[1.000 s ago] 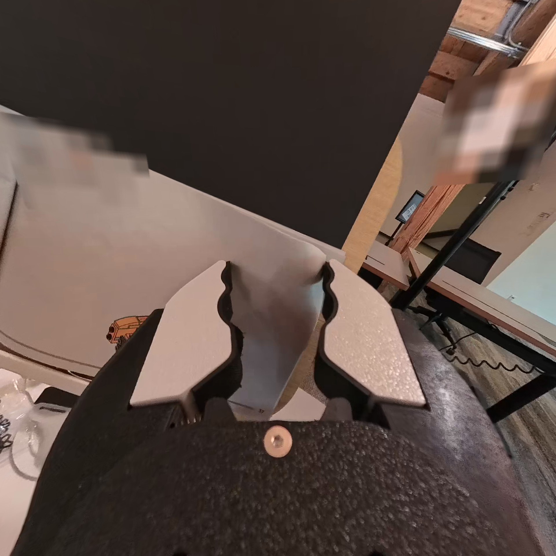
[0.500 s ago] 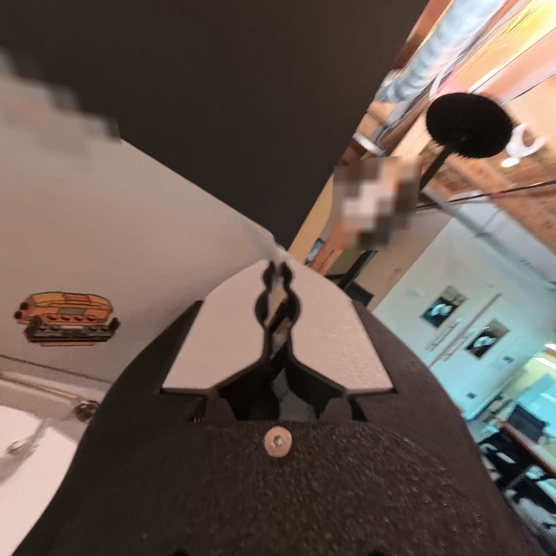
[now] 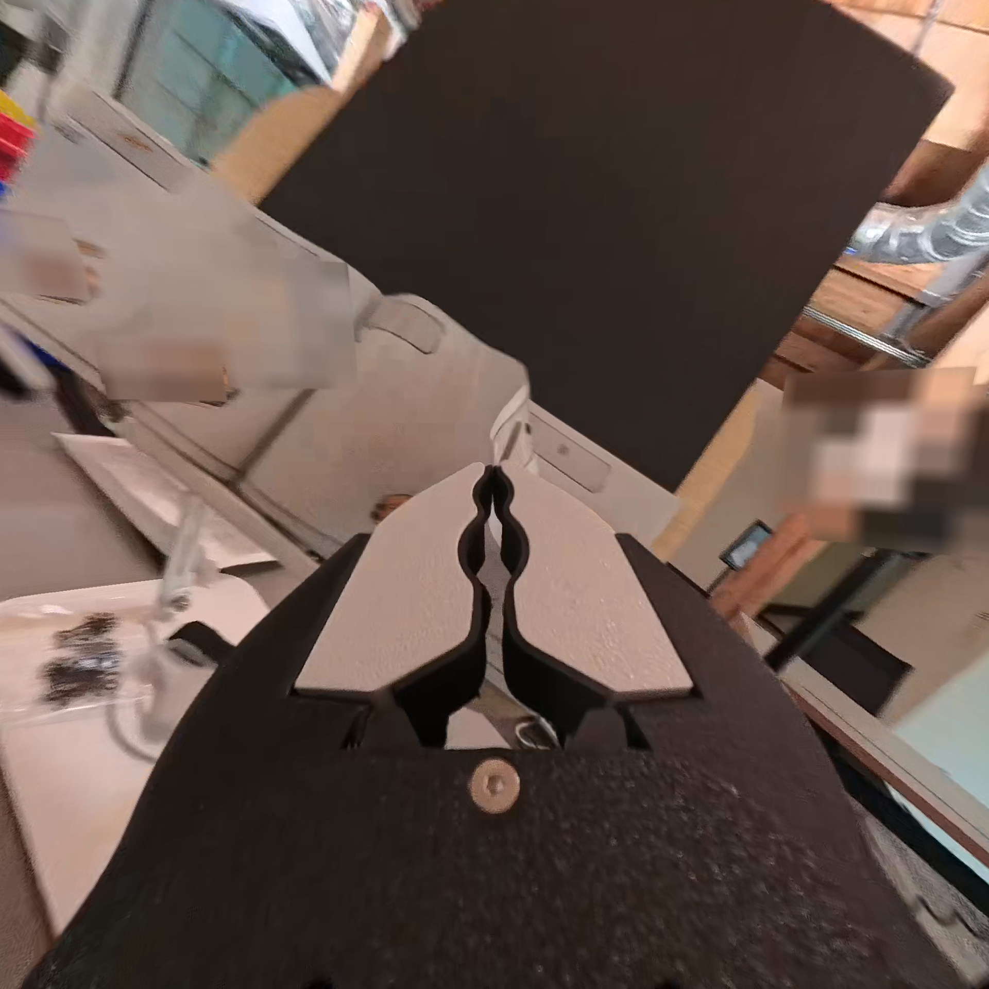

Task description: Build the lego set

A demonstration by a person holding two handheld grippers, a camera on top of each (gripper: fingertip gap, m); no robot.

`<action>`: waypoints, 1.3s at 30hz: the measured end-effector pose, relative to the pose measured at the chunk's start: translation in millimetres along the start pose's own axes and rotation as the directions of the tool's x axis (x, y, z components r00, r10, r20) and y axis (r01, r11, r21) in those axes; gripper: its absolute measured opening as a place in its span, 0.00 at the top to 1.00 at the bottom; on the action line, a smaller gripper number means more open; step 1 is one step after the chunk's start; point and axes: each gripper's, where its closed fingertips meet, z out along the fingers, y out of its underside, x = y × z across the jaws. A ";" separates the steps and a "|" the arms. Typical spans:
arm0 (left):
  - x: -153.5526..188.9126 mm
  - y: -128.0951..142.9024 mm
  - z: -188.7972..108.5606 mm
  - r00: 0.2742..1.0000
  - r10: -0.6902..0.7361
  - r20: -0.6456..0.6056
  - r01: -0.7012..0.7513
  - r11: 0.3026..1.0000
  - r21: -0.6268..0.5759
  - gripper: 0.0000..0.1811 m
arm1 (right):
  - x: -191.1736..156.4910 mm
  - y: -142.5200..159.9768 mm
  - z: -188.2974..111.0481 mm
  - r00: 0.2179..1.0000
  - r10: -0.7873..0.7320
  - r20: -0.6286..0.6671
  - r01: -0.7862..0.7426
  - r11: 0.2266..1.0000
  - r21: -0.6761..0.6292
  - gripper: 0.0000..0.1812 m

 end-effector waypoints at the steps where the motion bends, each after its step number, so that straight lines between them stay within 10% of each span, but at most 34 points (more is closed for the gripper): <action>1: 0.8 -7.8 2.6 0.998 -0.050 -0.038 0.052 0.998 0.032 0.82 | -9.4 -6.2 -2.6 0.999 -0.011 0.043 0.010 1.000 0.010 1.00; 8: -19.1 -59.6 28.3 0.858 -0.442 -0.262 0.468 0.882 0.047 0.75 | -62.4 -35.9 -11.9 0.905 -0.410 0.113 0.404 0.912 0.073 1.00; 12: -20.2 -49.3 32.2 0.859 -0.444 -0.255 0.449 0.893 -0.042 1.00 | -90.0 -46.1 -19.6 0.839 -0.526 0.140 0.516 0.851 0.103 1.00; 18: -22.5 -42.0 1.1 0.905 -0.349 -0.244 0.346 0.936 -0.059 1.00 | -40.0 -78.4 -46.7 0.960 0.072 0.270 -0.101 0.990 0.095 0.83; 22: -21.4 -39.3 -12.4 0.908 -0.333 -0.253 0.323 0.943 -0.081 1.00 | 62.1 26.8 9.9 0.890 0.443 0.108 -0.405 0.877 -0.257 0.54; 25: -22.8 -37.9 -18.6 0.921 -0.308 -0.240 0.298 0.951 -0.080 1.00 | 52.1 68.8 43.3 0.690 0.693 0.209 -0.576 0.701 -0.420 0.49; 30: -33.0 -32.8 -30.5 0.931 -0.295 -0.215 0.281 0.955 -0.091 1.00 | 43.8 73.9 46.6 0.651 0.727 0.219 -0.629 0.678 -0.381 0.66; 39: -49.9 -27.9 -36.9 0.936 -0.294 -0.191 0.281 0.955 -0.094 1.00 | 42.5 40.8 -18.6 0.880 0.474 0.007 -0.456 0.850 -0.263 0.69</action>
